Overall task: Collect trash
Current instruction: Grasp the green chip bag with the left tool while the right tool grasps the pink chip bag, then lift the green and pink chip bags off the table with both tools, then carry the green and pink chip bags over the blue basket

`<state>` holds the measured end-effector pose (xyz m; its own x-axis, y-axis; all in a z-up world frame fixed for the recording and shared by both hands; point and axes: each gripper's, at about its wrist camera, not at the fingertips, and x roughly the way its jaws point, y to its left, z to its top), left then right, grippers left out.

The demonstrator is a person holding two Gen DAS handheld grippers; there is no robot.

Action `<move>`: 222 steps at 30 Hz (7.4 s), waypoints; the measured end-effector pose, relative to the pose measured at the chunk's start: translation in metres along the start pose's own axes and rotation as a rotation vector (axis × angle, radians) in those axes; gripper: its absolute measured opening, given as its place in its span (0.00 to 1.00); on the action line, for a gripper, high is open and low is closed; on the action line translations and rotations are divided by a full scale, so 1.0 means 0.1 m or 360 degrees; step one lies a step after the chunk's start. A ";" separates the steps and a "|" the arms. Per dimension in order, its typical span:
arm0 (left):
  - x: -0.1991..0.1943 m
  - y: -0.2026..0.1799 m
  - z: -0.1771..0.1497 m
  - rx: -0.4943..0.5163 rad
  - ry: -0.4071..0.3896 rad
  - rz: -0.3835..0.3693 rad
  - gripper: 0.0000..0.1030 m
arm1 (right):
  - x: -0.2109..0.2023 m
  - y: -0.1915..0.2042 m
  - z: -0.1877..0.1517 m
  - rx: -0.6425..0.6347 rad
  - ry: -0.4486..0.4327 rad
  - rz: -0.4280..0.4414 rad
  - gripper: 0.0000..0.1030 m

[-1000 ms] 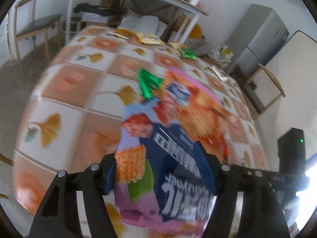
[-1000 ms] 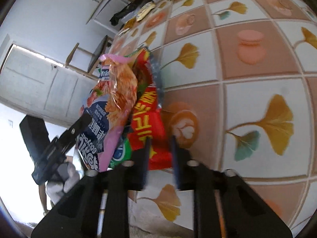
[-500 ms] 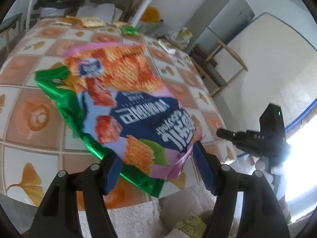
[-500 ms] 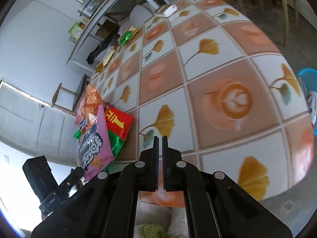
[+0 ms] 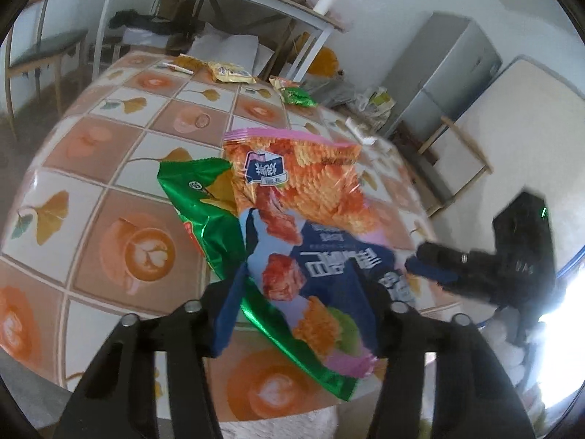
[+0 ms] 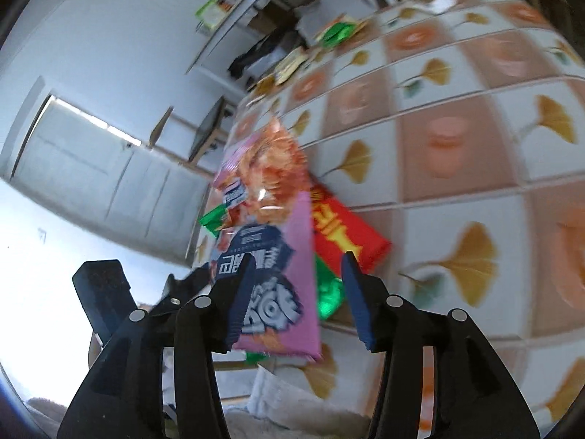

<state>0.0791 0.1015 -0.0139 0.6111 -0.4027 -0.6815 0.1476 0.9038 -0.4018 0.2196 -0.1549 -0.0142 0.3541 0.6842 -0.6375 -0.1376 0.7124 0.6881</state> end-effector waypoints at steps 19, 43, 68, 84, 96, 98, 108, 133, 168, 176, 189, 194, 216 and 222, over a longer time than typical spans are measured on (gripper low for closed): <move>0.27 0.09 -0.04 0.0056 0.0113 0.0066 0.31 | 0.20 -0.09 0.02 0.0023 0.0065 -0.0048 0.08; 0.42 0.51 0.19 -0.0352 0.0168 -0.0014 0.40 | 0.04 -0.43 -0.13 0.0195 0.0035 0.0005 0.07; 0.58 0.38 0.07 -0.0546 0.0223 -0.0362 0.33 | -0.04 -0.46 -0.19 0.0227 -0.0016 -0.0043 0.06; 0.62 -0.20 0.23 -0.0044 0.0129 -0.0065 0.06 | -0.71 -0.90 -0.49 0.0483 -0.0253 -0.0041 0.05; 0.50 -0.54 0.33 0.0102 0.0021 -0.0082 0.00 | -1.03 -0.91 -0.73 0.0528 -0.0390 0.0035 0.03; 0.46 -0.57 0.32 0.0114 0.0008 -0.0087 0.00 | -1.07 -0.91 -0.77 0.0530 -0.0409 0.0042 0.03; 0.61 -0.34 0.35 -0.0056 0.0105 -0.0093 0.31 | -1.16 -1.05 -0.81 0.0559 -0.0407 0.0027 0.02; 1.18 -0.56 0.54 -0.0059 0.0223 -0.0219 0.10 | -0.99 -1.19 -0.74 0.0628 -0.0329 0.0006 0.02; -0.07 -2.18 0.53 0.0666 -0.0361 -0.0091 0.07 | -2.30 -1.62 -1.48 0.0732 -0.0858 0.0160 0.01; 0.13 -2.84 0.52 0.0764 -0.0204 -0.0409 0.07 | -2.87 -2.02 -2.10 0.0928 -0.1138 0.0085 0.01; 1.32 -4.31 0.07 0.1046 0.0294 -0.0639 0.07 | -3.46 -3.06 -3.21 0.1471 -0.1463 -0.0231 0.01; 1.99 -4.71 -0.28 0.1171 0.0493 -0.0553 0.08 | -3.27 -3.42 -3.25 0.1597 -0.1390 -0.0273 0.01; 3.70 -5.40 -0.56 0.1320 0.0788 -0.0433 0.09 | -2.56 -4.64 -2.39 0.1612 -0.1052 -0.0532 0.07; 4.55 -5.31 -0.92 0.1259 0.1111 -0.0256 0.19 | -2.48 -4.75 -2.39 0.1635 -0.0982 -0.0663 0.45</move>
<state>0.2076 -0.5747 -0.1669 -0.0043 -0.2929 -0.9561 0.8030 0.5688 -0.1779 -0.0235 -0.6261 -0.2656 0.6065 0.0550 -0.7931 0.7681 0.2171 0.6024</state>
